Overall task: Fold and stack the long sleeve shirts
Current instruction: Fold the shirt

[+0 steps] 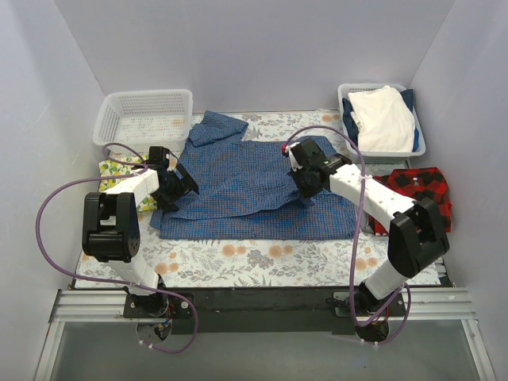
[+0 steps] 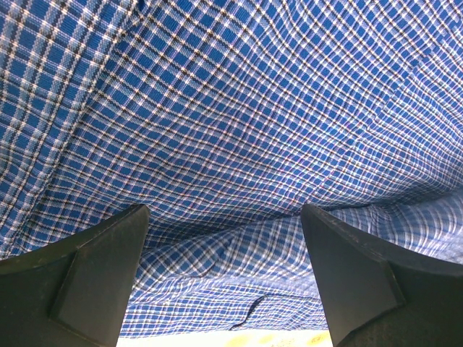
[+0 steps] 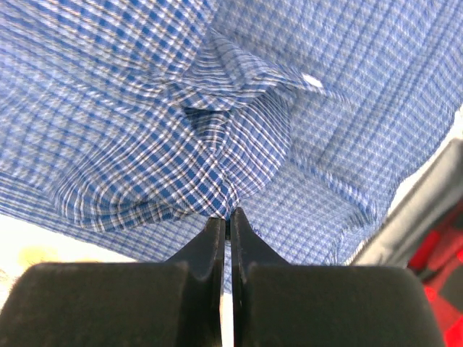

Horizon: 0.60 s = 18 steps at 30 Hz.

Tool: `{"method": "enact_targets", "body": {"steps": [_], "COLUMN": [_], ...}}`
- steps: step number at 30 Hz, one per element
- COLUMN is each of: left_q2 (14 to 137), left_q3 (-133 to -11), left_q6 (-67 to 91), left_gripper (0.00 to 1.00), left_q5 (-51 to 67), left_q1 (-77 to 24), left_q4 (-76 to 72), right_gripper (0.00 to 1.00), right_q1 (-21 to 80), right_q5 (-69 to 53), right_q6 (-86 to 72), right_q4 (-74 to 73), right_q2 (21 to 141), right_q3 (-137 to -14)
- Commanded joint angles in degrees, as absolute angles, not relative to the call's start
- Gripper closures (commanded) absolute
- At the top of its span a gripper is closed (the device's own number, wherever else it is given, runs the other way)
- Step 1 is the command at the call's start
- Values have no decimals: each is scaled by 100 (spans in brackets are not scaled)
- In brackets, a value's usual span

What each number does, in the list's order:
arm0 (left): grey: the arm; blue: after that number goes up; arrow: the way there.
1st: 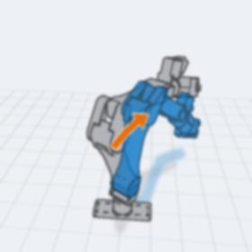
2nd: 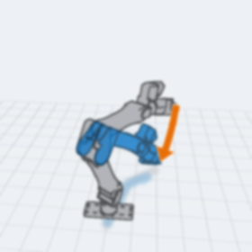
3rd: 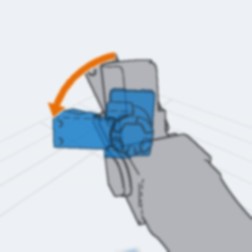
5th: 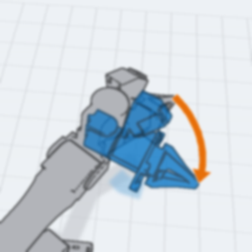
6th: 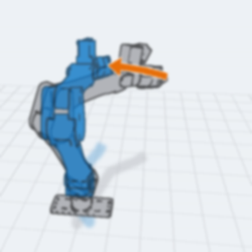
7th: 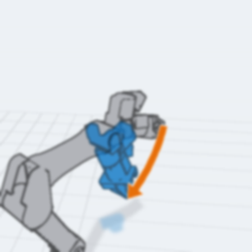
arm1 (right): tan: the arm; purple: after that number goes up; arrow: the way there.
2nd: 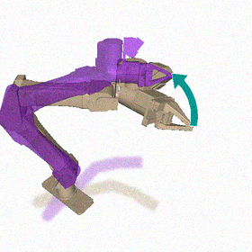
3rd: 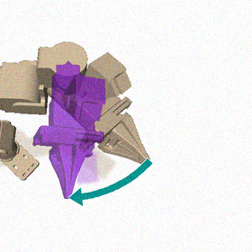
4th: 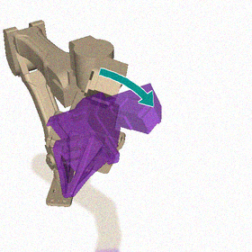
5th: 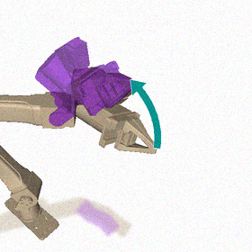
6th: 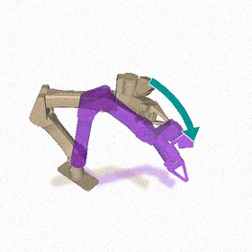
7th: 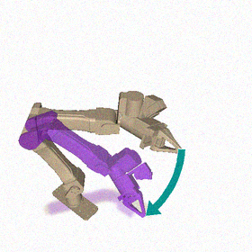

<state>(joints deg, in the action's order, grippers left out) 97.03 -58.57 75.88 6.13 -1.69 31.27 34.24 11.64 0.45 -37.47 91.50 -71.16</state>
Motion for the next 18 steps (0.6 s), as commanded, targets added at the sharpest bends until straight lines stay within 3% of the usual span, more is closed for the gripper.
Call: {"method": "enact_targets", "body": {"steps": [1, 5, 6, 10, 15, 18], "left_q2": [10274, 10283, 10275, 10213, 10160, 10090], "left_q3": [-5581, -5625, -5660, -5704, -5757, -5801], "left_q6": [7453, 7436, 7436, 7427, 7418, 7418], "left_gripper": [12, 12, 12, 12, 12, 12], "left_q5": [114, 79, 62, -193, -272, -290], "left_q1": [-167, -176, -176, -176, -176, -176], "left_q4": [2742, 2751, 2786, 2856, 2935, 2979], "right_gripper": [99, 97, 82, 54, 43, 42], "right_q1": [3401, 3410, 3410, 3410, 3157, 2910], "right_q5": [1494, 1775, 1741, 1512, 1363, 1187], "right_q6": [44, -79, -88, -245, -562, -790], "right_q4": [-4297, -4403, -4412, -4456, -4123, -3877], "right_q2": [9017, 9193, 9202, 9018, 8491, 8464], "right_q3": [-6584, -6267, -6232, -6293, -6434, -6565]}}
